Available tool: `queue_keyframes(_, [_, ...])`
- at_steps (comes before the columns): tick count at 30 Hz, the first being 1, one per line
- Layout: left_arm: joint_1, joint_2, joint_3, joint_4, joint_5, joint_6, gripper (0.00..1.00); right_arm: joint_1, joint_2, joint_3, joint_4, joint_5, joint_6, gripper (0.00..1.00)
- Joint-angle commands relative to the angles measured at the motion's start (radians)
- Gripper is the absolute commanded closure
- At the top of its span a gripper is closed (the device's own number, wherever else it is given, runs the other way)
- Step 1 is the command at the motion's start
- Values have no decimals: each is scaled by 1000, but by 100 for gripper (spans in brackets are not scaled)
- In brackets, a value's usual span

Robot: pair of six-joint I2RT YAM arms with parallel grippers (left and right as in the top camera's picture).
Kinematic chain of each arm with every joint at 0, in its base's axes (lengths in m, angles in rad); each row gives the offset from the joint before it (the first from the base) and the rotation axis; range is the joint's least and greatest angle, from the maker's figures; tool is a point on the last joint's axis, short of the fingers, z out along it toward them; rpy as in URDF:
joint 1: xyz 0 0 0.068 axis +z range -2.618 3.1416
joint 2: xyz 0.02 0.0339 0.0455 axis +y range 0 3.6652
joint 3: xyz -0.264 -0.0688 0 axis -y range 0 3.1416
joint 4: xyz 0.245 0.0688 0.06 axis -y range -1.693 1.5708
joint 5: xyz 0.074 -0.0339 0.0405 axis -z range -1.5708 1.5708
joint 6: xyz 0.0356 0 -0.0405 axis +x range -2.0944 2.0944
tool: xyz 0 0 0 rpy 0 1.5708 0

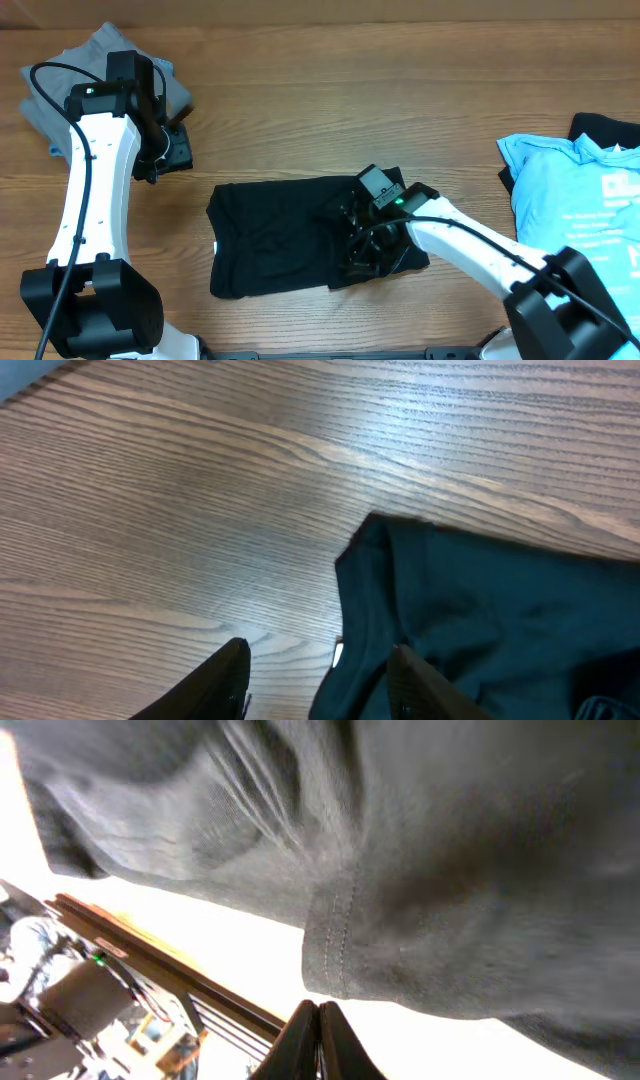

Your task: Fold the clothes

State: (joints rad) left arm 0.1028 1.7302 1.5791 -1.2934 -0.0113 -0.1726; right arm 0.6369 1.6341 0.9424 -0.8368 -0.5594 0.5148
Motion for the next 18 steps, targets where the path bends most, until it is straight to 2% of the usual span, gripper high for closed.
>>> queue_keyframes(1, [-1,-1,22,1,8,24,52,-46,-33,8,22,45,18,91])
queue_keyframes(4, [-1,-1,22,1,8,24,52,-66,-33,8,83,48,29,85])
queue_keyframes(9, [-1,-1,22,0,9,24,52,-49,10,8,212,89,143,82])
queue_keyframes(13, [-1,-1,22,1,9,24,52,-74,64,8,266,69,206,93])
queue_keyframes(15, [-1,-1,22,2,9,24,52,-110,70,8,303,22,223,94])
queue_keyframes(18, [-1,-1,22,4,10,23,52,-151,70,8,483,-81,223,95])
